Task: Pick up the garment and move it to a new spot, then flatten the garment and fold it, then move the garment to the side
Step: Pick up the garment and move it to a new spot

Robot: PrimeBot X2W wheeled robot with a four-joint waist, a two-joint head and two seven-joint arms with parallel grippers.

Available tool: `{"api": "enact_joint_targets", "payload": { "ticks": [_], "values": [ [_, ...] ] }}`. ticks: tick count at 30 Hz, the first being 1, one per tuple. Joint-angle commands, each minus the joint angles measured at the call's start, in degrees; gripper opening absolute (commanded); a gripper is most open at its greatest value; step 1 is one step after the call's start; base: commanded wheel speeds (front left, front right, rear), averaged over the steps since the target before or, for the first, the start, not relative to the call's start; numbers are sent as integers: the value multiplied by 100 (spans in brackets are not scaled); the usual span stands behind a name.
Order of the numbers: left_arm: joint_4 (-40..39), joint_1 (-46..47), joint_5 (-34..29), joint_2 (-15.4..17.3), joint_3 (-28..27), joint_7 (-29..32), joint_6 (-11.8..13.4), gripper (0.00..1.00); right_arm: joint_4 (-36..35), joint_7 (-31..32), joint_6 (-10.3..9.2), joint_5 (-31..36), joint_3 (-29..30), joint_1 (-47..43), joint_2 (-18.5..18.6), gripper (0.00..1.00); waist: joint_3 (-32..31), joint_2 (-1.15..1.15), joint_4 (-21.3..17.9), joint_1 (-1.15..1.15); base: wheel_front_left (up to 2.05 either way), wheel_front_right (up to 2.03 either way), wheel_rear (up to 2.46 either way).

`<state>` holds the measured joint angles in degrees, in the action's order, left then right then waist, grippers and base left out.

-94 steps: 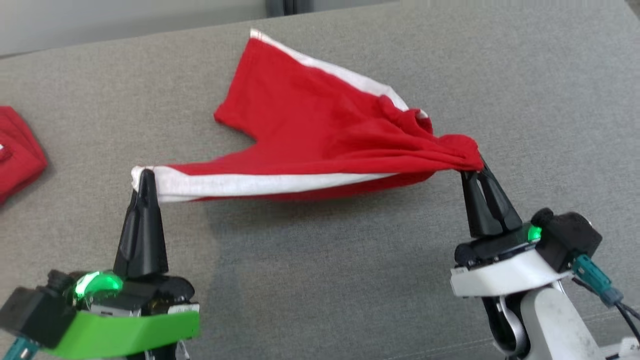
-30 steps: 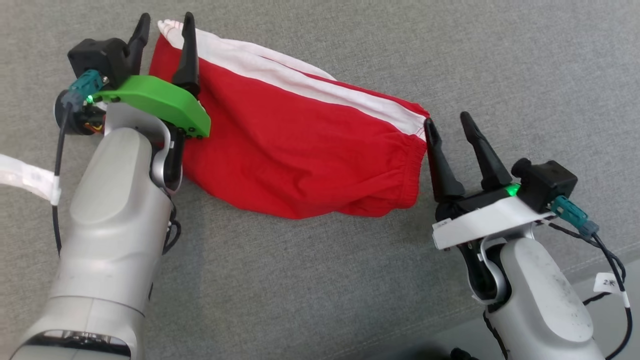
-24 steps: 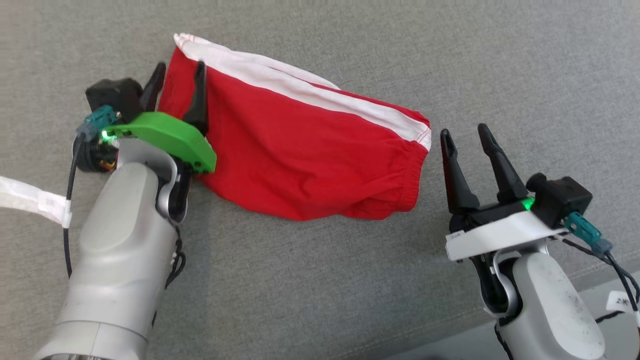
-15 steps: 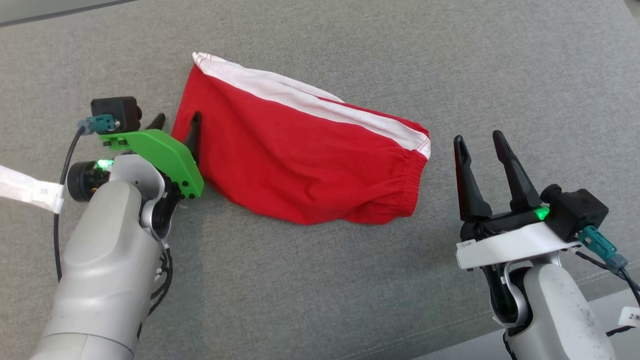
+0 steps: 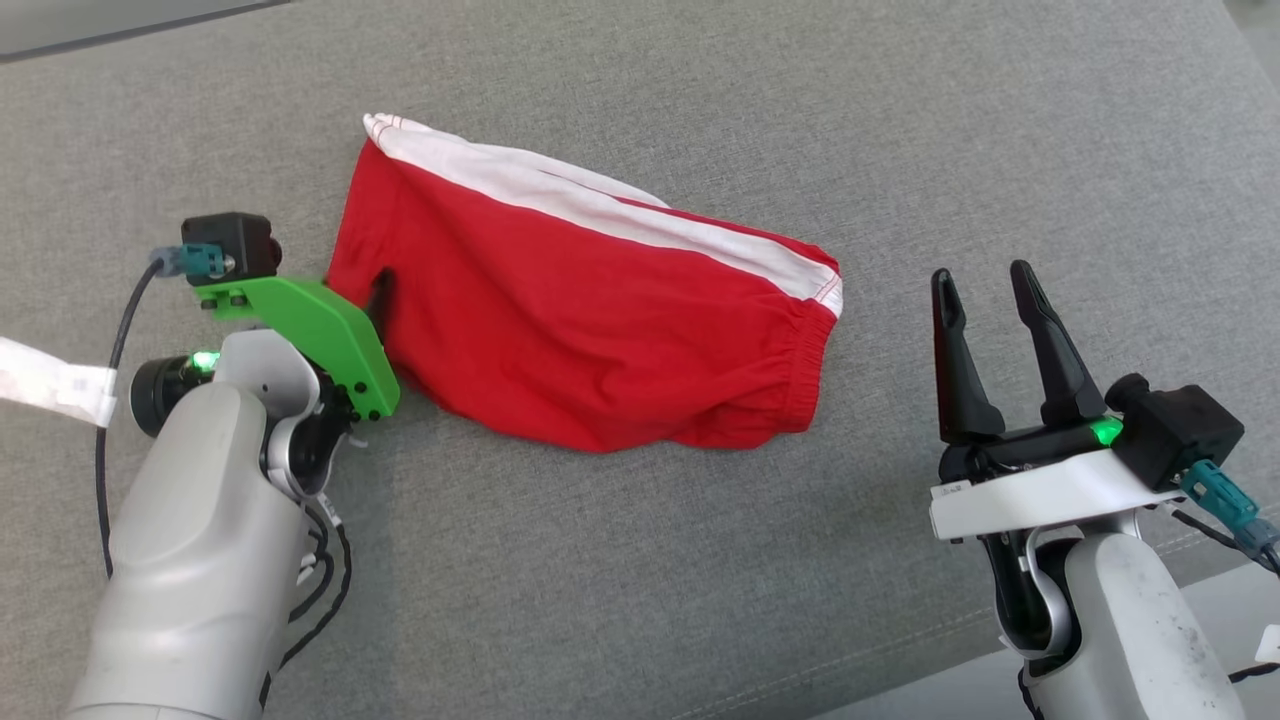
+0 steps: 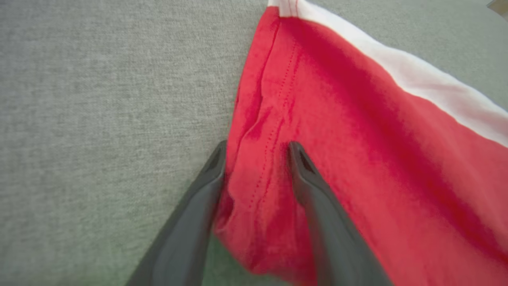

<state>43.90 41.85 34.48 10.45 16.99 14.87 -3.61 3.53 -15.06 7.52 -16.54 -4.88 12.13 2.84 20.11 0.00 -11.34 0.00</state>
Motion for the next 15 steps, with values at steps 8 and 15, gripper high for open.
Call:
{"api": "enact_joint_targets", "payload": {
  "ticks": [8,15],
  "values": [
    [-523,-557,150,-20,-85,-298,18,0,24,-17,-6,78,89,-165,9,100,-325,0,126,0,0,0,0],
    [-1384,-1530,402,-123,-287,-744,129,0,91,-17,-6,178,354,-377,9,100,-689,0,396,0,0,0,0]
  ]
}}
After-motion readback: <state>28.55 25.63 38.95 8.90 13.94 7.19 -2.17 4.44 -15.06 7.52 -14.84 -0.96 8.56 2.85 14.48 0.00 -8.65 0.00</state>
